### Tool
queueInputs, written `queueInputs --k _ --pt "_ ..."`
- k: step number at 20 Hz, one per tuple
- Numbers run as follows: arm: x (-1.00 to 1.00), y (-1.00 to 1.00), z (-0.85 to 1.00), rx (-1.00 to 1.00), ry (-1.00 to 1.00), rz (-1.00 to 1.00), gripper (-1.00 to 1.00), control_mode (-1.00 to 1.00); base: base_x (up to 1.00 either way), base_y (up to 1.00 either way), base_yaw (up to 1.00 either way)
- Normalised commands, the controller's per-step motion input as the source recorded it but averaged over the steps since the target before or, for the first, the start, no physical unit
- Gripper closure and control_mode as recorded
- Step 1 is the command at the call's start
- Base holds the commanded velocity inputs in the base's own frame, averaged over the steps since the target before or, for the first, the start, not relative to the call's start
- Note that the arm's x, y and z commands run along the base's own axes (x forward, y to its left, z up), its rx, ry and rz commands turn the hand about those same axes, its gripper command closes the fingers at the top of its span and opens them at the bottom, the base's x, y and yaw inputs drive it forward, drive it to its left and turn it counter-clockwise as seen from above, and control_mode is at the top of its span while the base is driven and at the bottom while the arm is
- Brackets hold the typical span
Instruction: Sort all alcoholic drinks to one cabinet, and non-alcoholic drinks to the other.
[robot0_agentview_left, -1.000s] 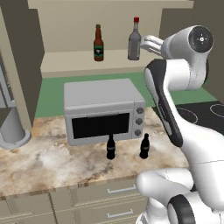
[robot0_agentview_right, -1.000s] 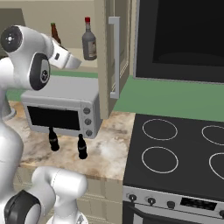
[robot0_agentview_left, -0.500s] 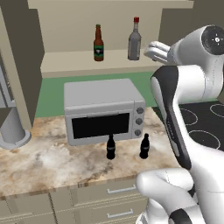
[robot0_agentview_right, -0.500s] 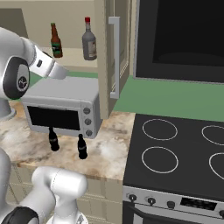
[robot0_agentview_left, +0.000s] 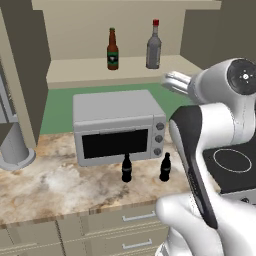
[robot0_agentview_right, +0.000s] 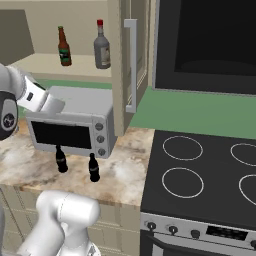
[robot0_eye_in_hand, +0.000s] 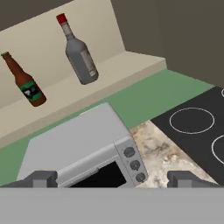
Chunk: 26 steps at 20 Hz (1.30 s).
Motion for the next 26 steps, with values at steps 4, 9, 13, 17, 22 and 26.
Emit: queueInputs --k 4,9,13,17,22,26 --pt "-0.11 0.25 -0.46 0.00 0.00 0.00 -1.00 -1.00 0.00 0.00 0.00" --pt "-0.20 0.33 -0.48 0.00 0.00 0.00 -1.00 -1.00 0.00 0.00 0.00" --pt "-0.35 0.40 -0.22 0.00 0.01 -0.07 -1.00 -1.00 0.00 0.00 0.00" --pt "-0.28 0.31 -0.23 0.00 0.00 -0.08 -1.00 -1.00 0.00 0.00 0.00" --pt "-0.22 0.16 -0.25 0.00 0.00 -0.03 -1.00 -1.00 0.00 0.00 0.00" --pt "-0.19 0.10 -0.29 0.00 0.00 0.00 -1.00 -1.00 0.00 0.00 0.00"
